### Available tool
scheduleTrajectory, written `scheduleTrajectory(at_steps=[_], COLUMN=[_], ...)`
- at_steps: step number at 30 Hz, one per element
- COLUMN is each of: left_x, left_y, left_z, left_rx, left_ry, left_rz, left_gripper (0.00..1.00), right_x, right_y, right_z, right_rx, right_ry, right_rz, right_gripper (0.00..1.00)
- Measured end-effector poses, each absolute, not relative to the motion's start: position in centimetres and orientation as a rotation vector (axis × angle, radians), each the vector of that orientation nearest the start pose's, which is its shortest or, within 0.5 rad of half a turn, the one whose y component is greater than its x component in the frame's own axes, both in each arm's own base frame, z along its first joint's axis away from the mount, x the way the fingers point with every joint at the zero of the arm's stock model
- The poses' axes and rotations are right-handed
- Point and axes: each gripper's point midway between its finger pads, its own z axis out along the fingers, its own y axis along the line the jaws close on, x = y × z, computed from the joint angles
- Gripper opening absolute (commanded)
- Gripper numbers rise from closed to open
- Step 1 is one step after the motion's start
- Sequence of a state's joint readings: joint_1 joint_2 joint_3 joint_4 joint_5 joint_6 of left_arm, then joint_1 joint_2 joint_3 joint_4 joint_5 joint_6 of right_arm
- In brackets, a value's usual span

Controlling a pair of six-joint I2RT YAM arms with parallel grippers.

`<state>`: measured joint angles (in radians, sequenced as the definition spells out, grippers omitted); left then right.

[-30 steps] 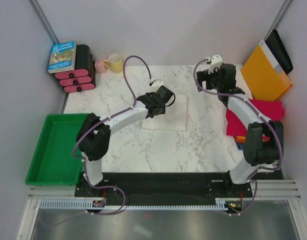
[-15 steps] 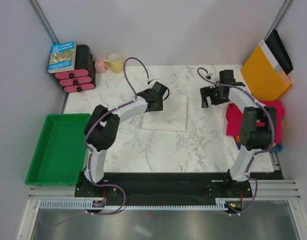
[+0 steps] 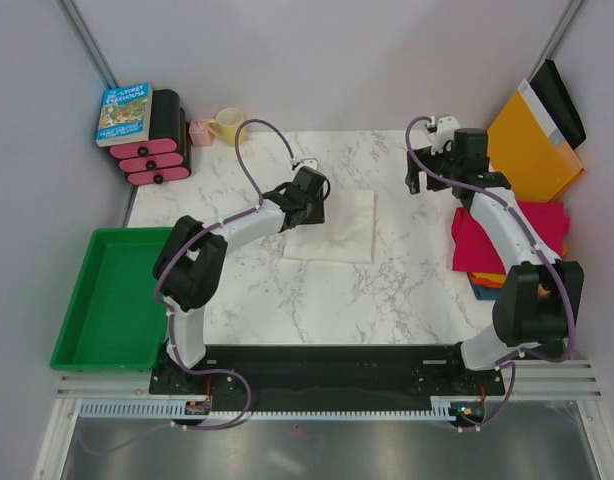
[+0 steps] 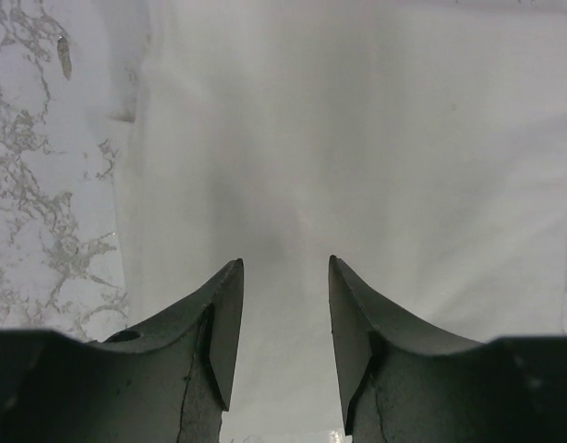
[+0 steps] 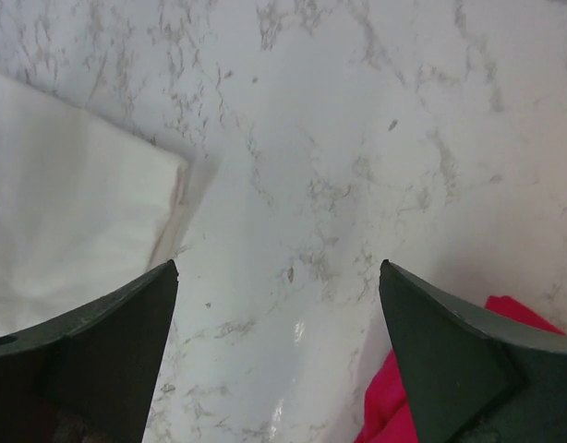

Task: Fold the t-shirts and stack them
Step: Put the neatly folded tshirt into the corner of the board with the right arm

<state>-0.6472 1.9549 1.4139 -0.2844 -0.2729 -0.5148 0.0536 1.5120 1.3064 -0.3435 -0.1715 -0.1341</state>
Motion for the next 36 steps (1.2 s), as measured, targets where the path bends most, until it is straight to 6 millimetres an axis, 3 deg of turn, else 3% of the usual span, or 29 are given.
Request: scheduleTrajectory(at_steps=[2, 6, 9, 15, 23, 30, 36], left_x=[41.6, 41.4, 41.1, 40.2, 40.1, 40.0, 39.7], left_y=[-28.5, -29.5, -30.0, -29.8, -29.9, -30.2, -30.8], left_z=[7.7, 7.7, 6.5, 2.7, 2.5, 2.6, 2.6], left_rx=[0.043, 0.075, 0.091, 0.090, 0.021, -0.008, -0.009], left_ry=[2.370, 2.379, 2.407, 2.496, 2.501, 2.497, 2.496], left_rz=[-0.265, -0.330, -0.352, -0.320, -0.342, -0.348, -0.353], left_gripper=[0.40, 0.31, 0.19, 0.06, 0.04, 0.04, 0.04], right_x=[44.6, 40.3, 38.3, 38.0, 37.7, 37.5, 39.0], right_y=[5.4, 8.0, 9.1, 9.1, 10.3, 13.2, 14.0], right_z=[19.3, 11.9, 9.6, 8.7, 7.1, 5.4, 4.7], right_rx=[-0.317, -0.394, -0.416, -0.382, -0.358, -0.370, -0.338], right_ry=[2.153, 2.342, 2.409, 2.436, 2.489, 2.520, 2.513], right_rz=[0.158, 0.220, 0.251, 0.262, 0.330, 0.435, 0.469], right_gripper=[0.98, 0.96, 0.96, 0.98, 0.98, 0.98, 0.98])
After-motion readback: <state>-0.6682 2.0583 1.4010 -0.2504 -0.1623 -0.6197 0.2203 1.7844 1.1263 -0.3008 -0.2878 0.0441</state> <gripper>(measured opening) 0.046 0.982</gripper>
